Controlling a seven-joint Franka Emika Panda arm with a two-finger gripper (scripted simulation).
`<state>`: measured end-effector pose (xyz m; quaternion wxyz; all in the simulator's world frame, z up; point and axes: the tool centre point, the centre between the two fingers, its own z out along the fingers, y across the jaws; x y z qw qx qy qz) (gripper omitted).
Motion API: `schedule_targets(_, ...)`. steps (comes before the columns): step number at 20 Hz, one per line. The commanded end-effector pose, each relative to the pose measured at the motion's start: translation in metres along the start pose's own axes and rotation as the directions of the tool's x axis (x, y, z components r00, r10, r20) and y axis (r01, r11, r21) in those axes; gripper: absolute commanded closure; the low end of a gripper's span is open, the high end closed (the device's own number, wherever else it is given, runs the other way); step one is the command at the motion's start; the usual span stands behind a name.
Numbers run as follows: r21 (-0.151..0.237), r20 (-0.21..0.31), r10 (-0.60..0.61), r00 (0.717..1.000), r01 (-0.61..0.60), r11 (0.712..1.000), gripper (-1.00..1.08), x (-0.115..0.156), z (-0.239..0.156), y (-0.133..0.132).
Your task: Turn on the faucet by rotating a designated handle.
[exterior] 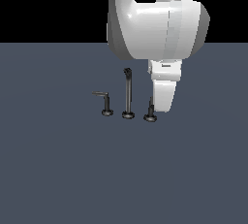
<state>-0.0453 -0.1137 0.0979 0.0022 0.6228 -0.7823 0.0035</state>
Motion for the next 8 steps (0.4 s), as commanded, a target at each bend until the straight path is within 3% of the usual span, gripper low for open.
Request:
schedule_targets(1, 0.000, 0.004, -0.021, 1.000, 0.021, 1.000, 1.08, -0.023, 0.000, -0.002)
schedule_targets(8, -0.002, 0.008, -0.040, 0.999, 0.040, 0.999, 1.08, -0.062, -0.001, -0.008)
